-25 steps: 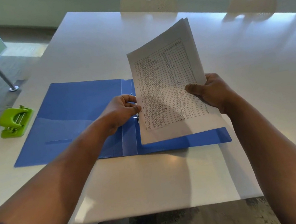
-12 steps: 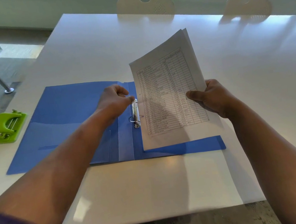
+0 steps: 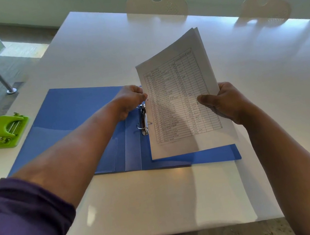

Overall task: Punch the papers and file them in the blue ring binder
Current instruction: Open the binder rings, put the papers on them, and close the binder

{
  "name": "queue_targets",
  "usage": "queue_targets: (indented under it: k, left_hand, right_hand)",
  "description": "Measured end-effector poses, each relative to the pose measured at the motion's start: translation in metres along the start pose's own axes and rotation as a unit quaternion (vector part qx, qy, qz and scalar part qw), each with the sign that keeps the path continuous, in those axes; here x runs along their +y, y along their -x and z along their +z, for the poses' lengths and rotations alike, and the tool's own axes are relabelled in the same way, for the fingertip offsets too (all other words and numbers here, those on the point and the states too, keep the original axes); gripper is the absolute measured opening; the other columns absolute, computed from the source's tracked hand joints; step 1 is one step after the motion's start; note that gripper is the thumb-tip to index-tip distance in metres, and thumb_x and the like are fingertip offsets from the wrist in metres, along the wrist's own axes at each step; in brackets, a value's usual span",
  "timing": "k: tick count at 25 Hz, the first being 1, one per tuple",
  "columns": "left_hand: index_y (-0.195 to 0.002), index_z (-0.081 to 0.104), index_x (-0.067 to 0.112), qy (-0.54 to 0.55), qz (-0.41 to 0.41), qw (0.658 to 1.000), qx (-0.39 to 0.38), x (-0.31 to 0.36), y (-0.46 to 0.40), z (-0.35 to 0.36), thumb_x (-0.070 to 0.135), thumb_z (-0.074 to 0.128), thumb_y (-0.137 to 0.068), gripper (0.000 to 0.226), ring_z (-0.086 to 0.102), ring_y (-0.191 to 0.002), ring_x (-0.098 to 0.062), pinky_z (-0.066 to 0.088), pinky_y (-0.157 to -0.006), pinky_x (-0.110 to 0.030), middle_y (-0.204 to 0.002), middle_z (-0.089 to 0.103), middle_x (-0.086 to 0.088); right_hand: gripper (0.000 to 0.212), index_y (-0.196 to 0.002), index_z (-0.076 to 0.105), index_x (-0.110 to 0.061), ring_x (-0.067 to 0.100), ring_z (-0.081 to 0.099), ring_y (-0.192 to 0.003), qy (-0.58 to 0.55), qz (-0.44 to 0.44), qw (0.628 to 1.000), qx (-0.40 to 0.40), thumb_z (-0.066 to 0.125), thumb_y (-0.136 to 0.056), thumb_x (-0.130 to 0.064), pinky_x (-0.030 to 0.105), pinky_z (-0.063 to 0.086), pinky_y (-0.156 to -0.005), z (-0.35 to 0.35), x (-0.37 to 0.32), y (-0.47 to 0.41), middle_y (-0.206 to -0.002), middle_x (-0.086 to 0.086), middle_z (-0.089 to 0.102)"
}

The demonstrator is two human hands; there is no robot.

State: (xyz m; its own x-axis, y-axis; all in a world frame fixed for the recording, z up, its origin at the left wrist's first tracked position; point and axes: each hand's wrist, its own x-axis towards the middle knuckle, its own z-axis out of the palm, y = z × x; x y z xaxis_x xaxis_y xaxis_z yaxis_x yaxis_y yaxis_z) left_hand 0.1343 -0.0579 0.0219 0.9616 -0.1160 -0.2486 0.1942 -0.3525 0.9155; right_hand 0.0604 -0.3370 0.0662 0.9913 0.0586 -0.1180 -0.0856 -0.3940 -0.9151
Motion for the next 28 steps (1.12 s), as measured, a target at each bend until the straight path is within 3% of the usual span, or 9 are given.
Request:
queue_targets:
  k: [5, 11, 15, 19, 21, 23, 25, 28]
  left_hand:
    - [-0.099, 0.07, 0.006, 0.038, 0.004, 0.999, 0.024, -0.006, 0.0, -0.003, 0.002, 0.065, -0.096, 0.008, 0.063, -0.102, -0.02, 0.052, -0.081, -0.024, -0.117, 0.073, -0.017]
    - [-0.101, 0.071, 0.0, 0.035, -0.005, 0.999, 0.033, -0.009, -0.003, -0.004, 0.0, 0.067, -0.094, 0.008, 0.068, -0.108, -0.025, 0.055, -0.092, -0.033, -0.114, 0.074, -0.014]
    - [-0.091, 0.07, 0.004, 0.019, -0.012, 1.0, 0.022, -0.006, -0.004, -0.004, -0.001, 0.065, -0.094, 0.007, 0.068, -0.108, -0.026, 0.056, -0.096, -0.037, -0.11, 0.075, -0.013]
    - [-0.088, 0.064, 0.01, 0.029, -0.019, 0.999, 0.027, -0.007, -0.006, -0.006, -0.001, 0.07, -0.091, 0.014, 0.067, -0.101, -0.023, 0.056, -0.093, -0.035, -0.106, 0.073, -0.012]
    - [-0.097, 0.06, 0.014, 0.03, -0.023, 0.998, 0.052, -0.012, -0.008, -0.005, 0.004, 0.079, -0.085, 0.024, 0.068, -0.099, -0.022, 0.058, -0.093, -0.035, -0.106, 0.07, -0.01]
    - [-0.108, 0.058, 0.012, 0.026, -0.016, 0.998, 0.06, -0.013, -0.006, 0.0, 0.004, 0.08, -0.084, 0.033, 0.067, -0.093, -0.016, 0.058, -0.083, -0.028, -0.103, 0.068, -0.007]
    - [-0.109, 0.06, 0.012, 0.002, 0.008, 0.998, 0.067, -0.015, -0.004, 0.002, 0.005, 0.078, -0.086, 0.029, 0.061, -0.087, -0.013, 0.053, -0.073, -0.022, -0.096, 0.064, -0.001]
    - [-0.104, 0.064, 0.015, -0.022, 0.041, 0.996, 0.074, -0.018, 0.005, 0.001, 0.011, 0.074, -0.09, 0.018, 0.059, -0.087, -0.013, 0.051, -0.074, -0.023, -0.092, 0.062, 0.003]
  right_hand:
    - [0.016, -0.112, 0.066, -0.016, 0.018, 0.072, -0.095, 0.029, -0.016, 0.999, -0.009, 0.064, -0.098, -0.01, 0.032, 0.06, -0.082, 0.002, -0.009, -0.001, -0.104, -0.004, 0.072]
    - [0.016, -0.098, 0.07, -0.026, 0.023, 0.074, -0.096, 0.048, -0.014, 0.999, -0.012, 0.066, -0.095, -0.011, 0.042, 0.06, -0.087, 0.002, -0.013, -0.004, -0.102, -0.002, 0.076]
    - [0.016, -0.095, 0.07, -0.027, 0.018, 0.075, -0.091, 0.056, -0.022, 0.998, -0.004, 0.066, -0.094, -0.011, 0.036, 0.06, -0.084, 0.003, -0.018, -0.002, -0.098, -0.006, 0.076]
    - [0.015, -0.104, 0.069, -0.027, 0.017, 0.074, -0.086, 0.087, -0.012, 0.996, 0.006, 0.066, -0.094, -0.016, 0.032, 0.061, -0.076, -0.001, -0.02, -0.005, -0.097, -0.006, 0.074]
    - [0.02, -0.112, 0.068, -0.021, 0.02, 0.073, -0.09, 0.094, 0.025, 0.995, 0.017, 0.068, -0.093, -0.016, 0.037, 0.061, -0.077, -0.003, -0.013, -0.007, -0.101, -0.001, 0.074]
    - [0.026, -0.116, 0.066, -0.02, 0.022, 0.072, -0.093, 0.082, 0.064, 0.994, 0.024, 0.072, -0.091, -0.014, 0.038, 0.061, -0.077, -0.002, -0.002, -0.008, -0.105, 0.001, 0.073]
    - [0.033, -0.121, 0.063, -0.021, 0.019, 0.072, -0.09, 0.076, 0.099, 0.992, 0.017, 0.074, -0.091, -0.013, 0.033, 0.06, -0.068, 0.0, 0.01, -0.007, -0.108, 0.001, 0.073]
    - [0.046, -0.131, 0.055, -0.022, 0.017, 0.072, -0.087, 0.063, 0.128, 0.989, 0.03, 0.074, -0.091, -0.012, 0.03, 0.057, -0.06, 0.002, 0.023, -0.006, -0.108, 0.001, 0.072]
